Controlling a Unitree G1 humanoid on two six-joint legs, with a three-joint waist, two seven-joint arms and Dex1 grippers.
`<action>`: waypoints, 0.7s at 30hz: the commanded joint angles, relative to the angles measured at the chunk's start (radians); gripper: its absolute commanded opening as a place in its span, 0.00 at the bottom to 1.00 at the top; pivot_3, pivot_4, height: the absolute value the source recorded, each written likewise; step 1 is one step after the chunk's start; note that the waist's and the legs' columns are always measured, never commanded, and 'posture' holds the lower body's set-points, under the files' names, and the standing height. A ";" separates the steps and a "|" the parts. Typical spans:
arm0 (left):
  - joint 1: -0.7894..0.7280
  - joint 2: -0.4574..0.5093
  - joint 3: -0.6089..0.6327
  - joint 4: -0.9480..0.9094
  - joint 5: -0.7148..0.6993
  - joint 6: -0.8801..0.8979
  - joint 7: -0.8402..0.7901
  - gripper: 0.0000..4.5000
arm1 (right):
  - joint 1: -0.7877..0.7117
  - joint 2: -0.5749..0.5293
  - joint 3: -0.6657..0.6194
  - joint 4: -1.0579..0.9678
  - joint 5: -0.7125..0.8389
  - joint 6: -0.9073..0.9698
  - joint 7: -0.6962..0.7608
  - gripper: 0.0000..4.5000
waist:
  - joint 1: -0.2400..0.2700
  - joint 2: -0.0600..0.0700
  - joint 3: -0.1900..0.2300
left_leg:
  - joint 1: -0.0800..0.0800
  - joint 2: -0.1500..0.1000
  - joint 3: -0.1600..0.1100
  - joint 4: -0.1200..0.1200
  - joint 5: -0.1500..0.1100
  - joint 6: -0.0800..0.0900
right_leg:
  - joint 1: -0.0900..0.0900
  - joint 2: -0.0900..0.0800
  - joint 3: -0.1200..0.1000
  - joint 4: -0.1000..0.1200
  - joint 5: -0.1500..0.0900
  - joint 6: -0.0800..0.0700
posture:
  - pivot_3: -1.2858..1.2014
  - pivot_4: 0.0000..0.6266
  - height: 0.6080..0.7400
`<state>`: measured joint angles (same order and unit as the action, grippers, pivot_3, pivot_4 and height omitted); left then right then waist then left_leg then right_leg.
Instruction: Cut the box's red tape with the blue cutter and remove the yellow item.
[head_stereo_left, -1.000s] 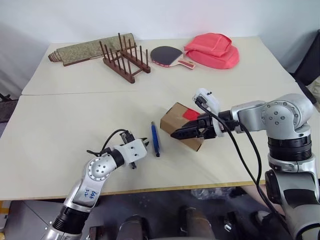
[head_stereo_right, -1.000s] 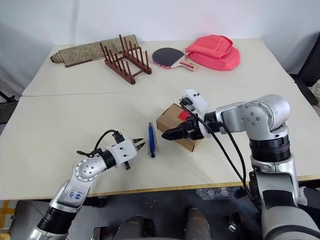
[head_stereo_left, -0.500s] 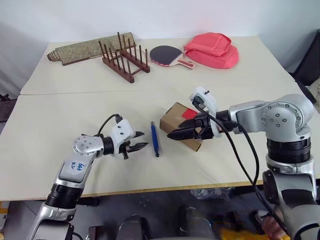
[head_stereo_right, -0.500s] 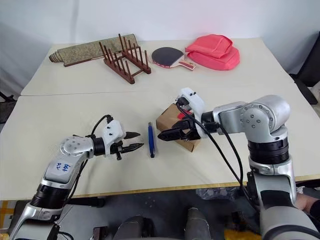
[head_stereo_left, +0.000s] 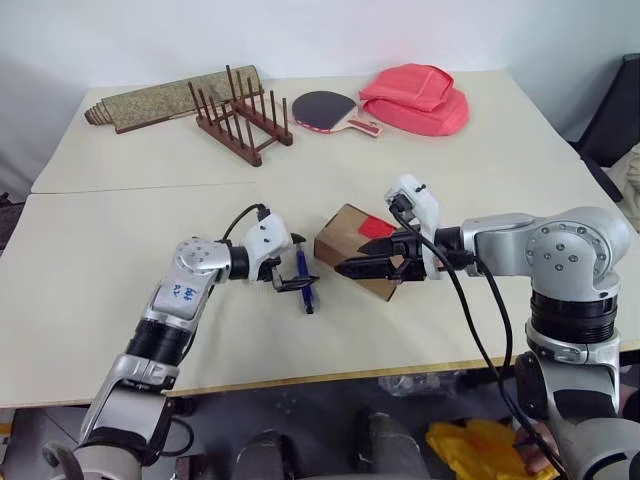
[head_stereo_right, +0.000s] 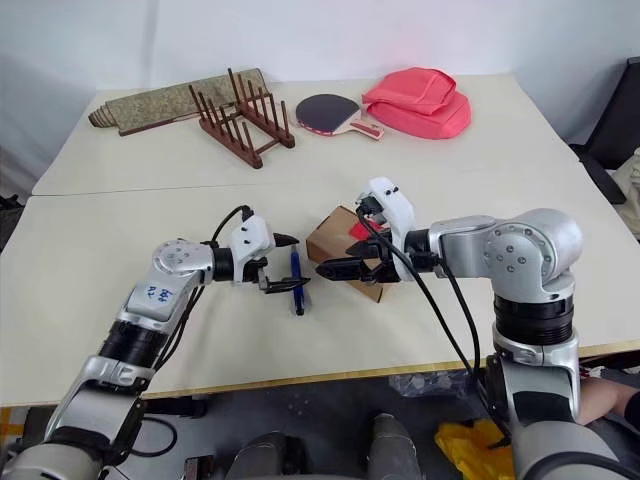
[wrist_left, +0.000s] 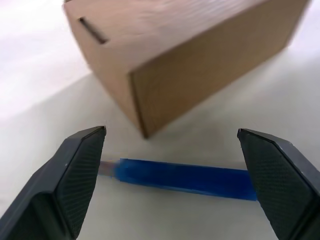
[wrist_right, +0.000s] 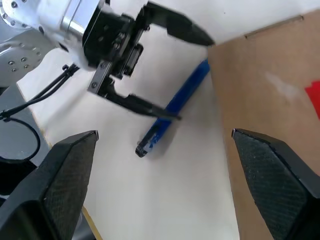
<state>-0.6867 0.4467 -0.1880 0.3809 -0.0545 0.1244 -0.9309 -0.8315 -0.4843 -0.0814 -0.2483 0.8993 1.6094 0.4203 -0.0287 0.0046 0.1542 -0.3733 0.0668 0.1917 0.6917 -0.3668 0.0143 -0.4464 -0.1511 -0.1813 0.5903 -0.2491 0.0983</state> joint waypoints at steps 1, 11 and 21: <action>-0.037 0.024 -0.012 0.087 0.043 -0.083 -0.009 0.99 | 0.008 0.002 -0.041 -0.053 0.030 0.005 -0.024 1.00 | 0.000 0.000 0.000 | 0.000 0.000 0.000 0.000 0.000 0.000 | 0.000 0.000 0.000 0.000 0.000 0.000 | 0.52 0.24 1.00; 0.054 0.139 -0.017 0.077 0.065 -0.127 -0.075 0.99 | 0.018 -0.006 -0.053 -0.057 0.055 0.005 -0.060 1.00 | -0.006 0.000 0.000 | 0.005 0.000 0.005 0.000 0.000 0.000 | 0.000 0.000 0.006 0.002 0.000 0.000 | 0.52 0.24 1.00; 0.129 0.148 0.026 -0.026 0.031 -0.070 -0.044 0.99 | -0.012 -0.018 -0.038 -0.029 0.032 0.005 -0.040 1.00 | -0.003 -0.001 -0.001 | 0.006 0.001 0.006 0.000 0.000 0.000 | 0.000 0.001 0.008 0.003 0.000 0.000 | 0.52 0.24 1.00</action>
<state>-0.5904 0.5905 -0.1487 0.3531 -0.0349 0.0226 -0.9657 -0.8193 -0.4893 -0.1136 -0.2662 0.9305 1.6094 0.3678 -0.0319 0.0039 0.1532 -0.3677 0.0676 0.1981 0.6919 -0.3669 0.0144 -0.4466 -0.1505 -0.1736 0.5931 -0.2492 0.0980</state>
